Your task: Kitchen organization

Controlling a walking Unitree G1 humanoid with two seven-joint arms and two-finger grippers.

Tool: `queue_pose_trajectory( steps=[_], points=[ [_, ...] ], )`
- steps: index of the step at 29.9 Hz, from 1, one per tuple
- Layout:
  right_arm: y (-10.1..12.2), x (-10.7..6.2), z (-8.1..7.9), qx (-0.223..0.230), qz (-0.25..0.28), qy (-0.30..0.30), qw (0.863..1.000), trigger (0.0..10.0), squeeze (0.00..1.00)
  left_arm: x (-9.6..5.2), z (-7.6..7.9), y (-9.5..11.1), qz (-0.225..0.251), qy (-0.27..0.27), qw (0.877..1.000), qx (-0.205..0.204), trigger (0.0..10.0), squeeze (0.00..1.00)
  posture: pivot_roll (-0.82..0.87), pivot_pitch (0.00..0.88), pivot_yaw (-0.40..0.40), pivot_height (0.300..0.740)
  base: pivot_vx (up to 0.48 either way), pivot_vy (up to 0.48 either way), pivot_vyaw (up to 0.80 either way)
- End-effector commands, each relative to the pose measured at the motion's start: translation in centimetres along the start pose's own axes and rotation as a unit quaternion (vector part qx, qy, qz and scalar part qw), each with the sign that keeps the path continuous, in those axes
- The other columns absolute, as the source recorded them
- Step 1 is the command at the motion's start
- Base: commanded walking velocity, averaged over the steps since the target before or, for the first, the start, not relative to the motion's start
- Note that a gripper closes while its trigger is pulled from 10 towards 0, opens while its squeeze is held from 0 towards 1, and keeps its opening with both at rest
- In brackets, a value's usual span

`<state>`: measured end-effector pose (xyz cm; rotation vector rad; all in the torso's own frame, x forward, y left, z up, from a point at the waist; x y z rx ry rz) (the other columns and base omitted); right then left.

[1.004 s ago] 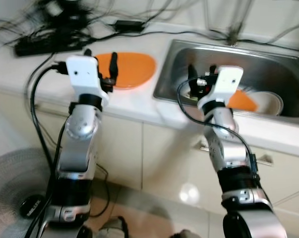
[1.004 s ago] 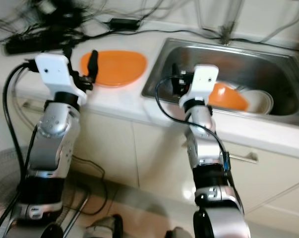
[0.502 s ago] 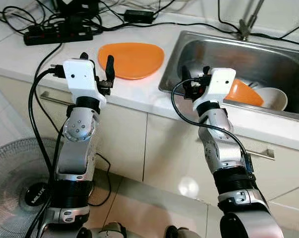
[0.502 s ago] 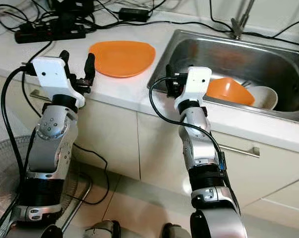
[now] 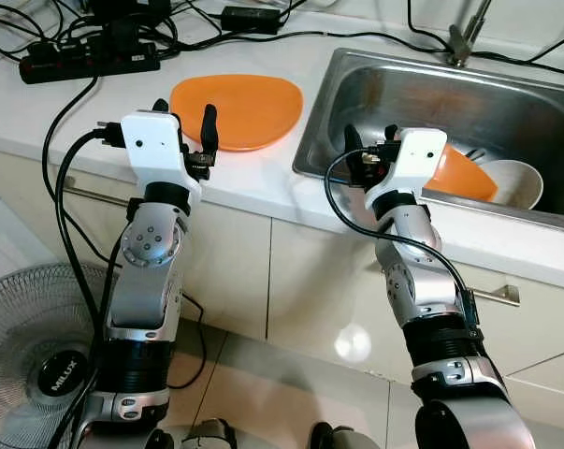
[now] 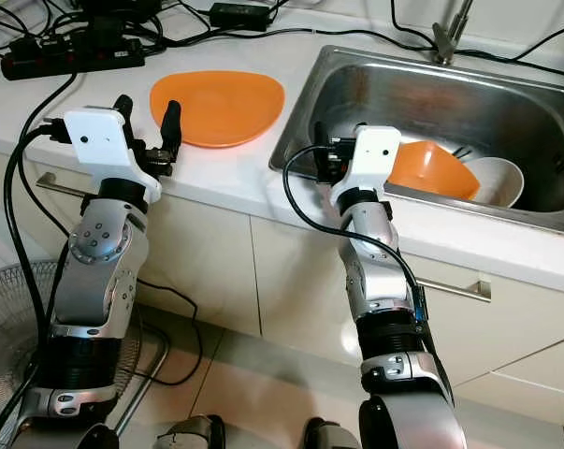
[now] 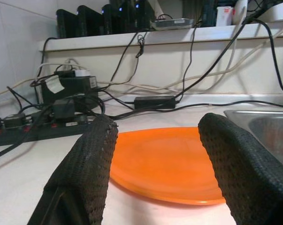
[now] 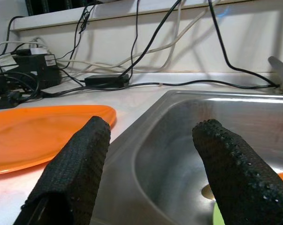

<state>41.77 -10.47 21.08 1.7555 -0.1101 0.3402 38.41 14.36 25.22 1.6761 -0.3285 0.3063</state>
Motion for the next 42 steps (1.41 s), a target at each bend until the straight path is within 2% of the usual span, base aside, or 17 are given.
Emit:
queue_pose_trajectory(
  steps=[1,4,15,36,42],
  points=[
    [0.0,0.24,-0.12,0.01,-0.005,0.002,1.0,10.0,0.0,0.21,-0.12,0.19,0.002,0.002,1.0,0.001,10.0,0.0,0.13,0.094,-0.017,0.74,0.0,0.0,-0.8],
    [0.27,0.27,-0.4,0.007,0.003,0.008,1.0,10.0,0.0,0.22,-0.14,0.18,0.002,0.003,1.0,0.001,10.0,0.0,0.13,0.092,-0.017,0.74,0.0,0.0,-0.69],
    [0.21,0.18,-0.78,0.008,0.003,0.015,1.0,10.0,0.0,0.26,0.07,0.22,0.002,0.001,1.0,0.001,10.0,0.0,0.13,0.092,-0.016,0.74,0.27,0.0,0.0],
    [-0.1,0.14,-0.45,0.016,-0.006,0.009,1.0,10.0,0.0,0.28,0.07,0.36,0.004,0.001,1.0,0.002,10.0,0.0,0.13,0.103,-0.017,0.74,0.364,0.0,0.0],
    [0.0,0.11,-0.64,0.012,-0.001,0.013,1.0,10.0,0.0,0.27,0.13,0.39,0.005,0.001,1.0,0.002,10.0,0.0,0.13,0.103,-0.017,0.74,0.367,0.0,-0.3]
  ],
)
Point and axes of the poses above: a point about 5 cm out from each wrist's last joint towards the gripper, its own x axis pointing out of the wrist towards the gripper, its own y axis along the axis of the wrist's last joint, z = x × y, the point moved 6 cm from there along x, pointing out of the wrist towards the gripper, and after that the axes turned 5 degrees about x, right-handed, at the moved point
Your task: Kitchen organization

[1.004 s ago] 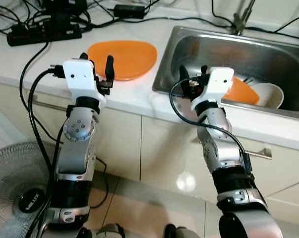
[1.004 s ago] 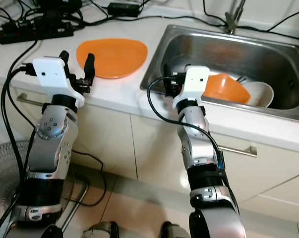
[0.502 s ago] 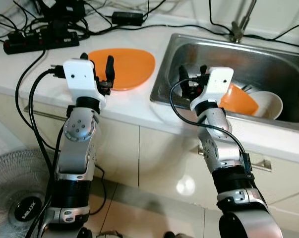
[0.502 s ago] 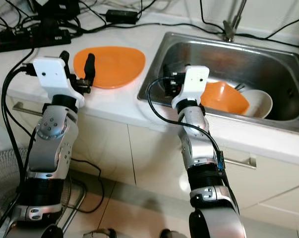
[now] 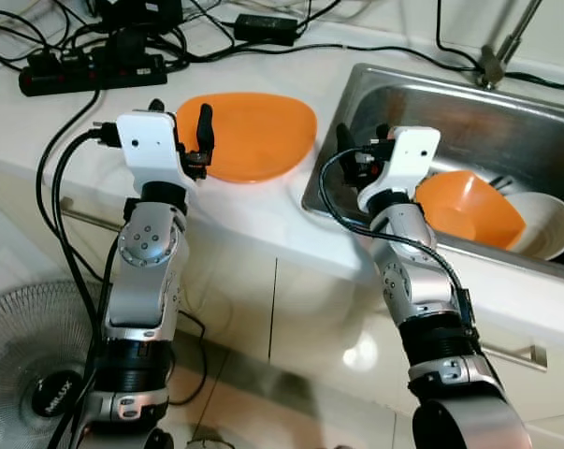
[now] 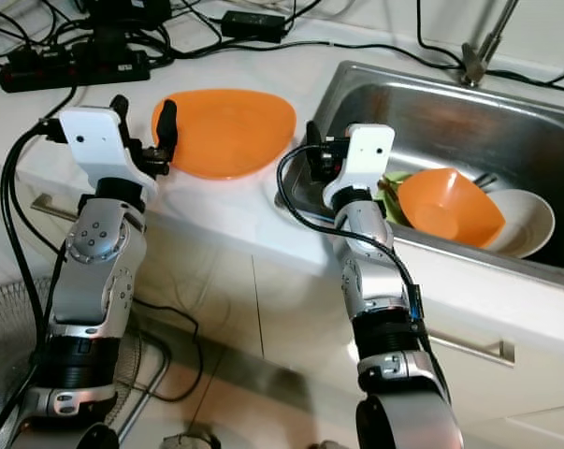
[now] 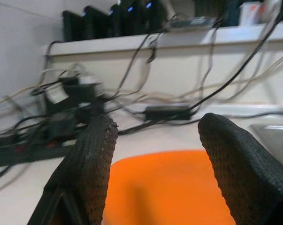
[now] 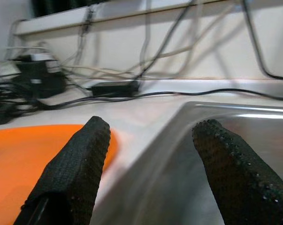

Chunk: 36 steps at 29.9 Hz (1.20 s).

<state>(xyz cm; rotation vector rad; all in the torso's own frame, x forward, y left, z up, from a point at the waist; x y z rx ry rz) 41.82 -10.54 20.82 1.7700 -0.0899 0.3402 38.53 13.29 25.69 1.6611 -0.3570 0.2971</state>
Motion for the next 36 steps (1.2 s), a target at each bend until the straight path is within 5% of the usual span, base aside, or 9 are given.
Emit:
queue_pose_trajectory(
  steps=[1,8,36],
  points=[
    [0.23,0.14,-0.77,0.004,0.005,0.009,1.0,10.0,0.0,-0.08,-0.87,-0.1,-0.003,0.01,1.0,0.011,10.0,0.0,0.13,0.103,-0.017,0.74,0.368,0.0,0.0],
    [0.08,0.18,-0.73,0.01,0.0,0.007,1.0,10.0,0.0,-0.06,-0.82,-0.02,-0.001,0.01,1.0,0.01,10.0,0.0,0.14,0.109,-0.017,0.74,0.334,0.0,0.0],
    [0.33,0.23,-0.74,0.008,0.006,0.007,1.0,10.0,0.0,-0.06,-0.55,-0.06,-0.001,0.002,1.0,0.003,10.0,0.0,0.13,0.106,-0.015,0.74,0.0,0.0,0.0]
  ],
)
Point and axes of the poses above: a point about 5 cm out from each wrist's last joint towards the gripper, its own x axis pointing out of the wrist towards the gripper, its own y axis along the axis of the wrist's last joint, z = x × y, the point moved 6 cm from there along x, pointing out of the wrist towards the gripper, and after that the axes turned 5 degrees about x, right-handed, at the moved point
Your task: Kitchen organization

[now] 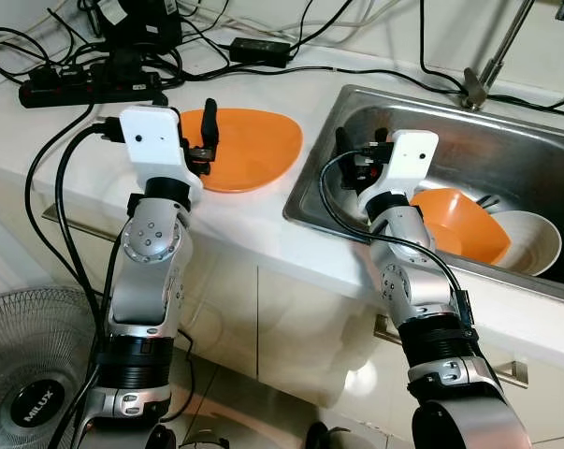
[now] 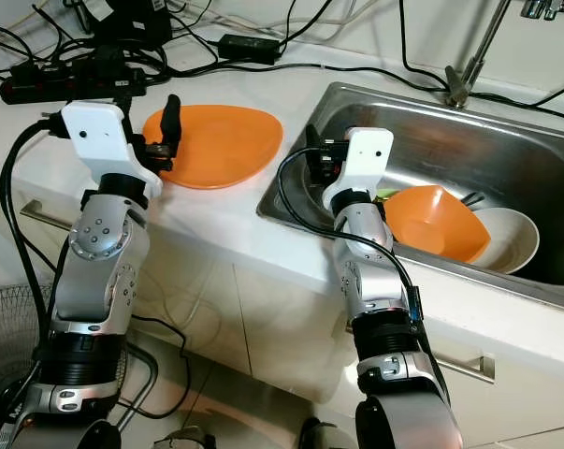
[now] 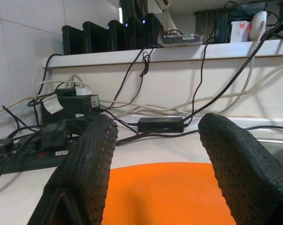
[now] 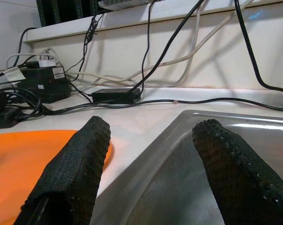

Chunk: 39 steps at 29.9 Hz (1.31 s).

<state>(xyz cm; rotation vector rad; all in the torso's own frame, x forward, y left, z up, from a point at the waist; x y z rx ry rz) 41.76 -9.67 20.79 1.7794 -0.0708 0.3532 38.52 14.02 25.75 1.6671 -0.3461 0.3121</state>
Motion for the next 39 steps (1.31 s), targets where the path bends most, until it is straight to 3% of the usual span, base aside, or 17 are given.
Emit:
queue_pose_trajectory(
  steps=[1,13,14,15,16,20,23,24,25,30,31,32,33,36,39],
  points=[
    [0.5,0.2,0.1,0.001,0.008,-0.001,1.0,10.0,0.0,0.0,0.2,0.0,-0.001,-0.005,1.0,-0.001,10.0,0.0,0.13,0.106,-0.015,0.74,0.0,0.0,0.0],
    [0.5,0.2,-0.2,-0.001,0.006,0.005,1.0,10.0,0.0,-0.2,-0.5,-0.2,-0.01,-0.001,1.0,-0.017,10.0,0.0,0.14,0.097,-0.017,0.74,0.0,0.0,0.0],
    [0.4,0.2,-0.2,-0.001,0.005,0.006,1.0,10.0,0.0,-0.1,-2.8,-0.3,-0.021,0.03,0.997,-0.061,10.0,0.0,0.14,0.098,-0.019,0.74,0.0,0.0,0.0],
    [0.4,0.2,-0.3,-0.001,0.005,0.007,1.0,10.0,0.0,-0.2,-3.6,-0.4,-0.026,0.041,0.996,-0.076,10.0,0.0,0.14,0.099,-0.019,0.74,0.0,0.0,0.0],
    [0.3,0.2,-0.3,-0.001,0.003,0.007,1.0,10.0,0.0,-0.3,-5.4,-0.8,-0.039,0.059,0.992,-0.1,10.0,0.0,0.15,0.102,-0.02,0.74,0.0,0.0,0.0],
    [0.3,0.2,-0.4,-0.001,0.003,0.008,1.0,10.0,0.0,-0.8,-7.1,-1.3,-0.055,0.074,0.989,-0.116,10.0,0.0,0.15,0.107,-0.021,0.74,0.0,0.0,0.0],
    [0.2,0.1,-0.3,-0.001,0.001,0.008,1.0,10.0,0.0,-1.7,-9.2,-1.6,-0.065,0.093,0.986,-0.125,10.0,0.0,0.16,0.113,-0.025,0.74,0.0,0.0,0.0],
    [0.1,0.1,-0.2,-0.001,0.0,0.008,1.0,10.0,0.0,-2.1,-9.8,-1.8,-0.069,0.099,0.984,-0.131,10.0,0.24,0.16,0.114,-0.029,0.74,0.0,0.0,0.0],
    [0.0,0.1,-0.3,-0.001,-0.003,0.009,1.0,10.0,0.0,-2.7,-10.2,-2.1,-0.081,0.097,0.98,-0.152,10.0,1.0,0.17,0.114,-0.032,0.74,0.0,0.0,0.0],
    [-0.2,0.2,-0.6,0.0,-0.006,0.015,1.0,10.0,0.0,-3.5,-9.3,-3.3,-0.132,0.069,0.975,-0.163,10.0,1.0,0.17,0.117,-0.04,0.74,0.0,0.0,0.0],
    [-0.2,0.2,-0.7,0.0,-0.006,0.017,1.0,10.0,0.0,-3.7,-8.8,-4.1,-0.164,0.063,0.972,-0.157,10.0,0.64,0.18,0.118,-0.045,0.74,0.0,0.0,0.0],
    [-0.2,0.2,-0.7,0.0,-0.006,0.017,1.0,10.0,0.0,-3.7,-8.8,-4.1,-0.164,0.063,0.972,-0.157,10.0,0.64,0.18,0.118,-0.045,0.74,0.0,0.0,0.0],
    [-0.2,0.3,-1.0,0.0,-0.007,0.021,1.0,10.0,0.0,-4.0,-8.3,-5.3,-0.208,0.064,0.963,-0.16,10.0,0.0,0.17,0.118,-0.044,0.74,0.0,0.0,0.0],
    [-0.1,0.3,-1.1,0.0,-0.006,0.023,1.0,10.0,0.0,-3.9,-7.7,-5.4,-0.219,0.057,0.959,-0.171,10.0,0.0,0.17,0.118,-0.044,0.74,0.0,0.0,0.0],
    [-0.1,0.3,-1.0,0.001,-0.005,0.021,1.0,10.0,0.0,-3.1,-6.8,-4.2,-0.208,0.03,0.957,-0.199,10.0,0.0,0.17,0.127,-0.039,0.74,0.0,0.0,0.0]
  ],
)
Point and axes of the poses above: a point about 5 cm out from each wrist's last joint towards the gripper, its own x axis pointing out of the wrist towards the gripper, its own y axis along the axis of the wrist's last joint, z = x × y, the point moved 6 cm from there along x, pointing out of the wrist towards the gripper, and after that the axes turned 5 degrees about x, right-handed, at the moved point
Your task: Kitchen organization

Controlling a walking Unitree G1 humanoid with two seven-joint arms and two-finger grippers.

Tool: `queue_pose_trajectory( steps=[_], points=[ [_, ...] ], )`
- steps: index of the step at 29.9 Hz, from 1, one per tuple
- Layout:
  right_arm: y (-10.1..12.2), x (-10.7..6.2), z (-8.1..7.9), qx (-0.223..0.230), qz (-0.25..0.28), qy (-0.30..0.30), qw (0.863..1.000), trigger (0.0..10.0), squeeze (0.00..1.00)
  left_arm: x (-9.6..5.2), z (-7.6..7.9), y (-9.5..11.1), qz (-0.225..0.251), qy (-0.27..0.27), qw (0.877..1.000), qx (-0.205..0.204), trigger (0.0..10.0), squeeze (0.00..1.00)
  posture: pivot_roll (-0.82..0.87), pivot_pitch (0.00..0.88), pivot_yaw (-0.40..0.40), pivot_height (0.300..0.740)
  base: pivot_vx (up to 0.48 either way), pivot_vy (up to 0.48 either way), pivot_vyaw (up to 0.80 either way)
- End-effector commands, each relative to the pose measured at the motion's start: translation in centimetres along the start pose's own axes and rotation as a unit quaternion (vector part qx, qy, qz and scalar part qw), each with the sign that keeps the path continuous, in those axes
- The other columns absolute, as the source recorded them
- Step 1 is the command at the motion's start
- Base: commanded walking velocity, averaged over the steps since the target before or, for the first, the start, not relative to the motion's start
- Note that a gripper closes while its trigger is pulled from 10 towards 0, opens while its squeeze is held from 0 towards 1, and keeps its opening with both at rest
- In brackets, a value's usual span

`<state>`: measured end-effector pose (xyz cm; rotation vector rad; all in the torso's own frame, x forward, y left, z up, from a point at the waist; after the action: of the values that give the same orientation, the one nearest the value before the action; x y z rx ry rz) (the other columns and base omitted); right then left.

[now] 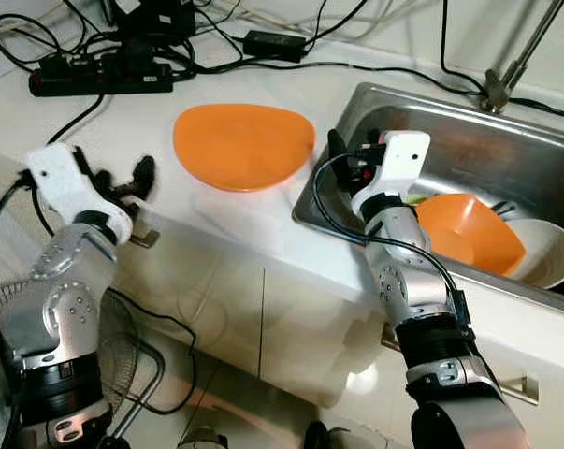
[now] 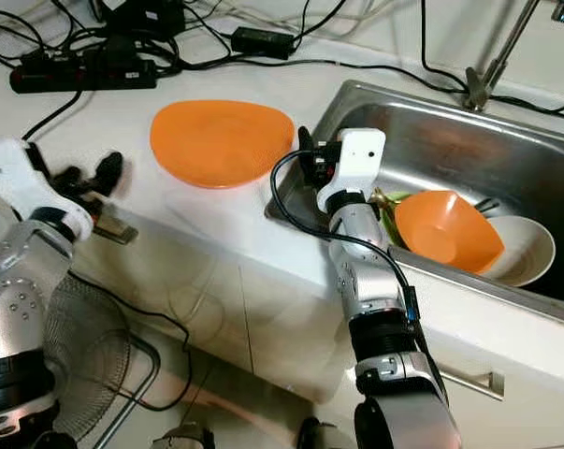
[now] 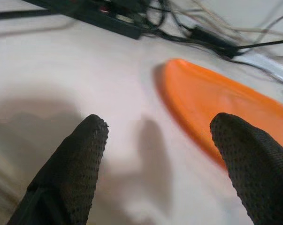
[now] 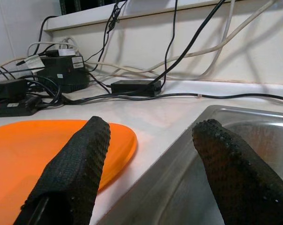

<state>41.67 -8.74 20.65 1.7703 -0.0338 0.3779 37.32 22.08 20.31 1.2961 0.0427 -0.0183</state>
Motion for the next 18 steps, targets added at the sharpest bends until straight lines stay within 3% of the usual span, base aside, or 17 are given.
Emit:
queue_pose_trajectory(
  steps=[1,8,18],
  points=[
    [0.3,0.3,-0.1,0.001,0.001,0.001,1.0,10.0,0.0,0.1,1.2,1.3,0.008,-0.025,1.0,-0.01,10.0,0.0,0.17,0.127,-0.036,0.74,0.0,0.0,0.0],
    [0.3,0.2,0.1,0.002,0.002,-0.006,1.0,10.0,0.0,1.4,1.9,2.4,-0.023,-0.028,0.996,-0.08,10.0,0.0,0.16,0.132,-0.021,0.74,0.0,0.0,0.0],
    [0.4,0.2,0.3,0.002,0.002,-0.007,1.0,10.0,0.0,1.7,1.4,2.4,-0.06,-0.004,0.99,-0.13,10.0,0.0,0.17,0.143,-0.021,0.74,0.0,0.0,0.0]
  ],
)
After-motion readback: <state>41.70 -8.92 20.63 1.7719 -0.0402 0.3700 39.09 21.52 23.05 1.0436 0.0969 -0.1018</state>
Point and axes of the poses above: a point about 5 cm out from each wrist's last joint towards the gripper, its own x axis pointing out of the wrist towards the gripper, its own y axis along the axis of the wrist's last joint, z = x × y, the point moved 6 cm from there along x, pointing out of the wrist towards the gripper, and after that the axes turned 5 degrees about x, right-handed, at the moved point
